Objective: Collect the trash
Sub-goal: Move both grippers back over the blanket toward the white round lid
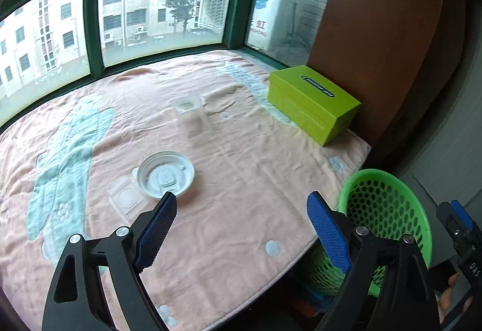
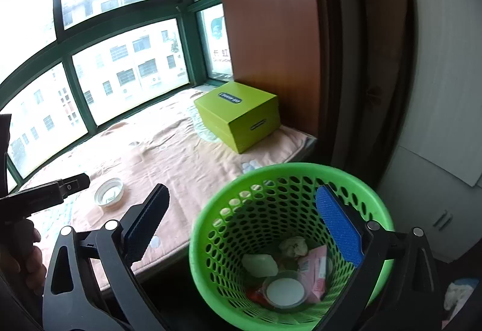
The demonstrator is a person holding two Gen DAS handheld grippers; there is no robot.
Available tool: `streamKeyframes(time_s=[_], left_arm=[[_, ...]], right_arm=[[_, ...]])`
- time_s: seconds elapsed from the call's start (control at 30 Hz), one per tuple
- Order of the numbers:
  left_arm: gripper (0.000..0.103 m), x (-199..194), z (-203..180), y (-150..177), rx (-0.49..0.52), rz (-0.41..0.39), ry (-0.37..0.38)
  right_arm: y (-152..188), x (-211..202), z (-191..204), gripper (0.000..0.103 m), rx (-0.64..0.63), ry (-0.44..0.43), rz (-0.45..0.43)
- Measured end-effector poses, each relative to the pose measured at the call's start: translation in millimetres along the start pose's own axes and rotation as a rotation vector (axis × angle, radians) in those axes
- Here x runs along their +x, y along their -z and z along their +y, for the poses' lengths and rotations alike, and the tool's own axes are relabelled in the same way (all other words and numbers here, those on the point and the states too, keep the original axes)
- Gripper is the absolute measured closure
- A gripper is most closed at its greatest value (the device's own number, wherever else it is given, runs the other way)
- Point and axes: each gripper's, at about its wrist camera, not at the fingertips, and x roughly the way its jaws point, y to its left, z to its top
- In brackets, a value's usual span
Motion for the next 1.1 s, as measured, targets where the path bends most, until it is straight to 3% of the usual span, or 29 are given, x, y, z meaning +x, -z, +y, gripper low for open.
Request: streamKeyframes(time_s=[0.33,0.57,0.8,1.1], left_arm=[[0.018,12.2,95.0,6.4,-0.147,0.032,-0.139],[0.018,4.0,147.8,11.1,-0.235,0.032,-0.205],[0.018,-3.8,177.3,18.0,-0.287,0.031,-0.231],[0.018,-10.5,205.1,28.1,-0.347,0.034,-0.246]], right_arm=[[-1.3,27.9,36.7,0.006,-0.063,-0.085,0.044],[1.6,59.9,91.6,0.006,-0.148,-0.186,0.100],[8.5,105.8,158.5,0.006,-0.229,-0.356,0.198],[11.5,175.5,233.2,0.005,-0.299,-0.417,0.321]])
